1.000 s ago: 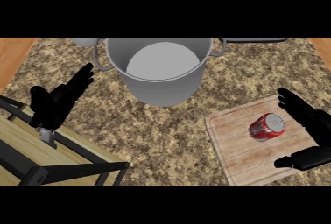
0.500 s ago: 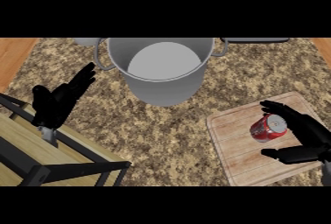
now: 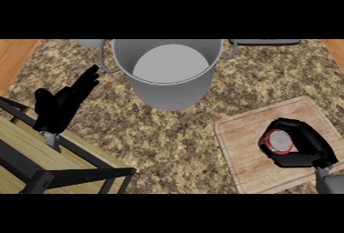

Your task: Pick the can from the cutting board and place it in the pot

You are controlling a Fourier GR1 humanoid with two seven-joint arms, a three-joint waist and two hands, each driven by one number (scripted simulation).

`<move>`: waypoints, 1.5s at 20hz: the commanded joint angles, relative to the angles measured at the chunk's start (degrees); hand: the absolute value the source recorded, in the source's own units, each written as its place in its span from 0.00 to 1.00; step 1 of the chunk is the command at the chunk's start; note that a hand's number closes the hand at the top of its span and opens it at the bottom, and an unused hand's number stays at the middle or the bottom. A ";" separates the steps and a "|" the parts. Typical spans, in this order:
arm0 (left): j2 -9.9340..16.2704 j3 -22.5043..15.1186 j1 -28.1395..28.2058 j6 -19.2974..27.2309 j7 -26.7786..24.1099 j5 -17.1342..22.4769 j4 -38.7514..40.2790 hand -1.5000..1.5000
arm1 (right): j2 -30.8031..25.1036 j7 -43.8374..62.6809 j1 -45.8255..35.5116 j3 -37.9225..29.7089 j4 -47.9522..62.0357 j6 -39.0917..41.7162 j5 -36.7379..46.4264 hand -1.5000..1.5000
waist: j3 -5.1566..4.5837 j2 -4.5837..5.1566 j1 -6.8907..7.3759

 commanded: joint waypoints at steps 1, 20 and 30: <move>-5.93 -2.27 8.72 0.85 0.58 2.06 3.02 0.50 | 1.85 -5.04 1.56 0.65 1.76 -0.12 1.66 1.00 | -1.54 1.07 -0.25; -7.08 -6.03 1.87 -0.71 0.52 1.00 6.71 0.50 | -7.79 -26.15 -28.29 -3.05 27.30 16.36 7.41 1.00 | -1.22 3.50 6.15; -8.56 -6.67 2.10 1.41 0.74 0.12 6.06 0.50 | -8.80 -33.87 -38.44 -0.78 31.77 6.81 17.16 1.00 | -1.42 2.71 4.57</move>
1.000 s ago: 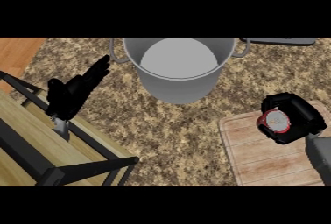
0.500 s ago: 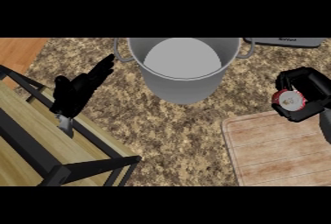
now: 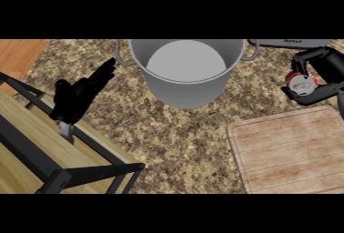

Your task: Pick the can from the cutting board and place it in the pot

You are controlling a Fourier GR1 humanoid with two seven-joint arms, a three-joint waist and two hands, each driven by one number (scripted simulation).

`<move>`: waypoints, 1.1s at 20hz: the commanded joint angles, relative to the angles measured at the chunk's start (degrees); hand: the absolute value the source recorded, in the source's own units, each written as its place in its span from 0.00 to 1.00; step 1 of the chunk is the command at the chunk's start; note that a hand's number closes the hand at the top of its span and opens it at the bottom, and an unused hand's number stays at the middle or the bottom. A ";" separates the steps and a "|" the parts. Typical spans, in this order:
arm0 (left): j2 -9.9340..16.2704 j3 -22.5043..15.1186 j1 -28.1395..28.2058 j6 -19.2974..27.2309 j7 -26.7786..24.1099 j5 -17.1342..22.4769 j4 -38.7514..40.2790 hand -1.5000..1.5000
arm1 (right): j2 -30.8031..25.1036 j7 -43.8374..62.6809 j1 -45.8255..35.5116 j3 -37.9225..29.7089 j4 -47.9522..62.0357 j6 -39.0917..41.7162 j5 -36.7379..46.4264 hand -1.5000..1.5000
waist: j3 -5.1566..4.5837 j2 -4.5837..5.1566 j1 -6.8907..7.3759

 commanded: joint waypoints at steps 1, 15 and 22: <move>-6.52 -3.36 8.91 1.49 0.15 1.15 3.14 0.50 | 0.77 -3.66 -4.09 1.42 2.43 -3.33 4.19 1.00 | -1.59 0.83 -0.16; -5.86 -2.33 9.91 1.11 -0.19 0.93 3.24 0.50 | 9.03 7.74 -22.45 8.98 7.96 -8.18 14.38 1.00 | -1.88 0.17 -1.14; -5.86 -1.96 8.63 1.38 1.75 0.78 3.67 0.50 | 16.08 11.60 -28.76 12.51 11.76 -11.82 19.26 1.00 | -1.81 0.46 -1.48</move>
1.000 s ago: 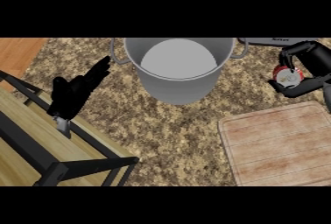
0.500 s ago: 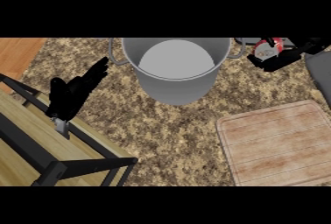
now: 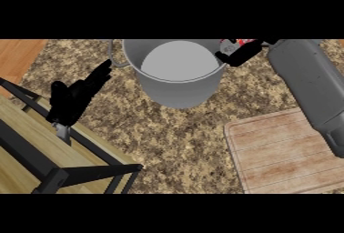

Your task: Pick the can from the cutting board and place it in the pot

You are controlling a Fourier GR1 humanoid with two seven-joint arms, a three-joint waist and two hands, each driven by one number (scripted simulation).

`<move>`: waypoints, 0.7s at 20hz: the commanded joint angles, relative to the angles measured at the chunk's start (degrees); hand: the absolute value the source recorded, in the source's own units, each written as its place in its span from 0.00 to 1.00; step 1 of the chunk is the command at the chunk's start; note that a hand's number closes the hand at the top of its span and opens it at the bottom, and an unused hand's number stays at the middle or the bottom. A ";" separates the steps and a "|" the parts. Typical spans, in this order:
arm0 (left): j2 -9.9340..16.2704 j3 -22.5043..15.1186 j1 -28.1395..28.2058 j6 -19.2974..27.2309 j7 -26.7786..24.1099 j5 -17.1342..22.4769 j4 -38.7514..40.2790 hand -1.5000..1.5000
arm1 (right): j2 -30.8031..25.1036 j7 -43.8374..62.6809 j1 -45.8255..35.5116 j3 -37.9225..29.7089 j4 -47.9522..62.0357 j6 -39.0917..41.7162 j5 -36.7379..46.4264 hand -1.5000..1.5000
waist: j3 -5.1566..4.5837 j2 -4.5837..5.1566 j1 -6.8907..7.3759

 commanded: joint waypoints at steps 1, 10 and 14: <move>-6.60 -3.68 8.52 0.71 0.88 1.64 2.91 0.50 | 4.81 3.06 -3.26 2.81 2.75 -3.10 3.72 1.00 | -1.66 1.05 0.58; -5.95 -2.75 8.55 0.52 -0.37 1.47 4.24 0.50 | 9.52 10.42 -7.52 14.81 7.09 -13.72 19.95 1.00 | -1.78 1.29 -0.06; -5.53 -2.43 6.73 0.65 0.33 1.25 3.51 0.50 | 13.48 17.08 -9.12 17.97 14.28 -3.87 21.85 1.00 | -1.88 1.62 0.73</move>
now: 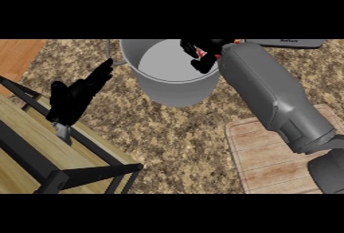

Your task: Pick the can from the cutting board and place it in the pot

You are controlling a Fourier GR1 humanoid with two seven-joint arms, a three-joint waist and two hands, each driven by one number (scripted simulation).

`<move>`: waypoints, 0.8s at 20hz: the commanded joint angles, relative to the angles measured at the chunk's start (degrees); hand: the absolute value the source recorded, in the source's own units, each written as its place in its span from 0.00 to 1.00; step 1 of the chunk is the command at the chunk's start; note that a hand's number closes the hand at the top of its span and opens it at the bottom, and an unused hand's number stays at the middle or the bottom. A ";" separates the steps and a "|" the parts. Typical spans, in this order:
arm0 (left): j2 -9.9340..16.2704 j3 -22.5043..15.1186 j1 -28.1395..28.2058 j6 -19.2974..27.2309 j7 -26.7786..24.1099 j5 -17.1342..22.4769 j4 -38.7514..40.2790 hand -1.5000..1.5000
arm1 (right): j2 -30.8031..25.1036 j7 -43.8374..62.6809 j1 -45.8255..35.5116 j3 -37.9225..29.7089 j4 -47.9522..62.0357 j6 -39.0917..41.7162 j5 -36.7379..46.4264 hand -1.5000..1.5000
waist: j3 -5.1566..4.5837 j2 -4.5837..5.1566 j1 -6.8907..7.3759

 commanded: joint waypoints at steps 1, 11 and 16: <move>-4.42 -1.44 6.52 -0.07 1.47 2.58 4.09 0.50 | 3.75 6.65 -1.30 3.78 6.16 4.89 3.72 1.00 | -1.65 1.01 0.12; -5.70 -2.13 7.25 1.74 0.70 1.42 4.66 0.50 | 12.10 5.47 -1.17 -8.16 7.34 1.84 -7.21 0.00 | -1.30 1.32 -1.52; -5.45 -1.65 9.25 2.15 0.87 2.08 2.28 0.50 | 11.40 1.76 -1.14 -20.33 5.06 -1.99 -18.27 0.00 | -1.23 0.80 -1.12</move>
